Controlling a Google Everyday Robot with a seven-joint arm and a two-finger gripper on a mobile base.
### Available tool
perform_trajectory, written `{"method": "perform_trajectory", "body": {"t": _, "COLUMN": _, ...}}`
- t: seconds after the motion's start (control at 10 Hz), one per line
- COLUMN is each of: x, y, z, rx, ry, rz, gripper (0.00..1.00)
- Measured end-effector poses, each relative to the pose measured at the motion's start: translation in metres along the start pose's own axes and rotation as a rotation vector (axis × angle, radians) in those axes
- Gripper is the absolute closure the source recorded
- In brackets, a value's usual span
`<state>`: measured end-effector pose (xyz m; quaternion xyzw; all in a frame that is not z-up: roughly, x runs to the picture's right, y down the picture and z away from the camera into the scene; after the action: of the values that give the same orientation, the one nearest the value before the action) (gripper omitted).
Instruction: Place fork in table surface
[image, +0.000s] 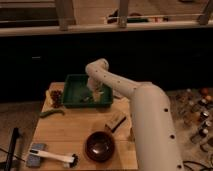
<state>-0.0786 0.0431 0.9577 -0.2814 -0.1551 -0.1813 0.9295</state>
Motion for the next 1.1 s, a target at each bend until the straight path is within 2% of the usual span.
{"method": "perform_trajectory", "body": {"t": 0.3, "x": -0.001, "y": -0.002, "z": 0.007, "rx": -0.052, "ry": -0.007, "rz": -0.031, "gripper": 0.2}}
{"method": "perform_trajectory", "body": {"t": 0.9, "x": 0.008, "y": -0.009, "z": 0.016, "rx": -0.095, "ry": -0.011, "rz": -0.034, "gripper": 0.2}}
{"method": "perform_trajectory", "body": {"t": 1.0, "x": 0.01, "y": -0.008, "z": 0.018, "rx": -0.102, "ry": -0.011, "rz": -0.033, "gripper": 0.22}}
{"method": "perform_trajectory", "body": {"t": 1.1, "x": 0.01, "y": -0.008, "z": 0.019, "rx": -0.105, "ry": -0.011, "rz": -0.034, "gripper": 0.29}}
